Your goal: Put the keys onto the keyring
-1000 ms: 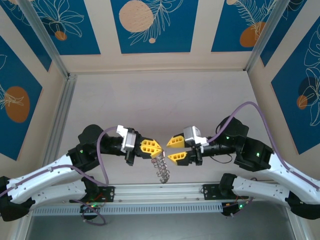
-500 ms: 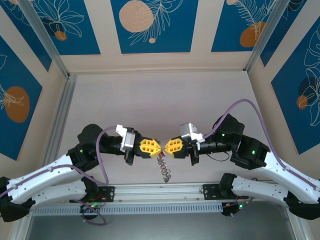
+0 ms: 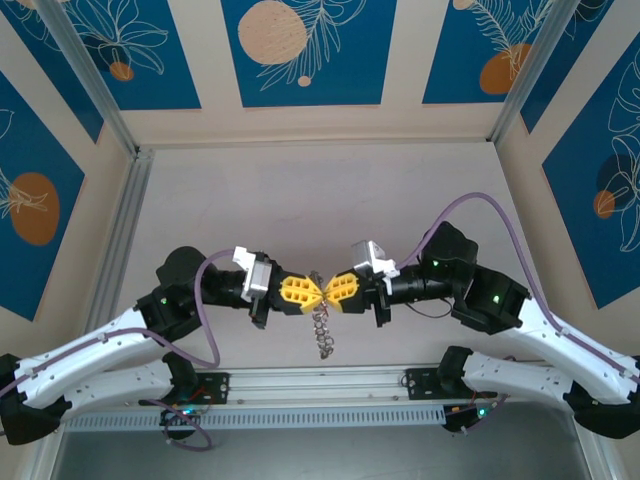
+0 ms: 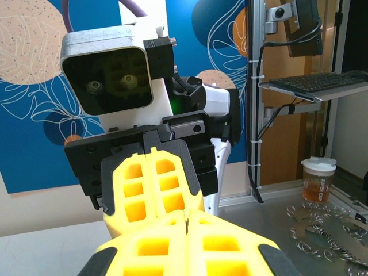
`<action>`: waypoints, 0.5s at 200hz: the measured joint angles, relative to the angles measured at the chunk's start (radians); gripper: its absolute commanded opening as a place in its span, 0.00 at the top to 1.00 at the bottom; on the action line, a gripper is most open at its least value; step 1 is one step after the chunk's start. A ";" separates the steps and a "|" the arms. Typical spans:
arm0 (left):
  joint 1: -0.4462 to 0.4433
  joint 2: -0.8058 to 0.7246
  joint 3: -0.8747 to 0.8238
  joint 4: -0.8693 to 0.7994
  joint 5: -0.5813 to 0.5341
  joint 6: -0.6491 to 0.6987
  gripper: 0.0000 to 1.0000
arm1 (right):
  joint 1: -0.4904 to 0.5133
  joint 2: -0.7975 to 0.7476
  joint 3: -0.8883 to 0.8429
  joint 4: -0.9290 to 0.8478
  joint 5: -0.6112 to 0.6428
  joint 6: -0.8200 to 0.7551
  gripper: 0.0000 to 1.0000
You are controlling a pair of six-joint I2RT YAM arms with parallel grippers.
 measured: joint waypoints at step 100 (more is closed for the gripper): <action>0.005 0.000 -0.001 0.041 0.033 -0.003 1.00 | -0.006 0.064 0.000 -0.016 0.041 0.000 1.00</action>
